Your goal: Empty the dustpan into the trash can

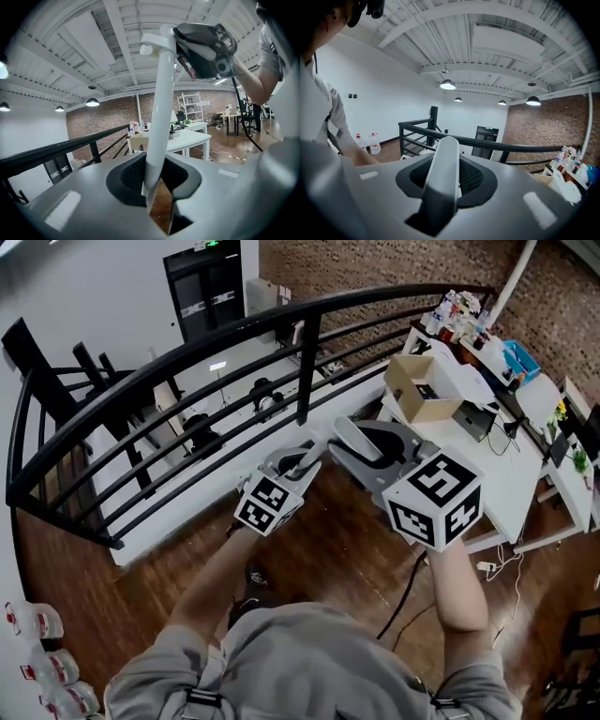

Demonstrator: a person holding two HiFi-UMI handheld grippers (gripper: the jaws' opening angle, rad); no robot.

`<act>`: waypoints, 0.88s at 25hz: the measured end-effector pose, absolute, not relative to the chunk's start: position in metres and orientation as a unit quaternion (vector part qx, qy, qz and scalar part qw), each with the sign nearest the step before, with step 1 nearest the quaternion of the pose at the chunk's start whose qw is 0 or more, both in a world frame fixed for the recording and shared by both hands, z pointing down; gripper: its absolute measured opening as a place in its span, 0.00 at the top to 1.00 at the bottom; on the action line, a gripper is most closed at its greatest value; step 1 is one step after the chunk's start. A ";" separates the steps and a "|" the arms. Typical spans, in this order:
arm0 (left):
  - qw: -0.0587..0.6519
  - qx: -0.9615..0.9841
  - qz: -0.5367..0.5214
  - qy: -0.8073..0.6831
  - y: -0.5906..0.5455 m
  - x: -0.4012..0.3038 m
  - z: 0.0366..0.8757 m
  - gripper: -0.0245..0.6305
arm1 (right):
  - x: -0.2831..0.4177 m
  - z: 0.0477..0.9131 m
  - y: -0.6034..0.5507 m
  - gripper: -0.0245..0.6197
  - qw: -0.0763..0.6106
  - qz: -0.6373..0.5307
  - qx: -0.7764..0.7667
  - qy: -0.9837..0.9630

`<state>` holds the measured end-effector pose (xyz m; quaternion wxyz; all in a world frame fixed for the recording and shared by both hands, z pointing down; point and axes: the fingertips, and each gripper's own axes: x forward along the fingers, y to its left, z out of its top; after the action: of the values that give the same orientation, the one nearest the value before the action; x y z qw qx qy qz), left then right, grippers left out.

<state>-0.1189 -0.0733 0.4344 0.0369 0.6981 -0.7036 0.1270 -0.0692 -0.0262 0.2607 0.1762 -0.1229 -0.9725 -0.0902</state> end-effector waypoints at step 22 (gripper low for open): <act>0.115 0.794 0.071 -0.593 -0.188 -0.186 0.505 0.85 | -0.181 0.305 -0.151 0.70 0.210 -0.036 0.011 -0.977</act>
<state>-0.1855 -0.1880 0.5046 0.1151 0.7938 -0.5929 0.0710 -0.1809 -0.1507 0.3047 0.2098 0.0108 -0.9770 -0.0363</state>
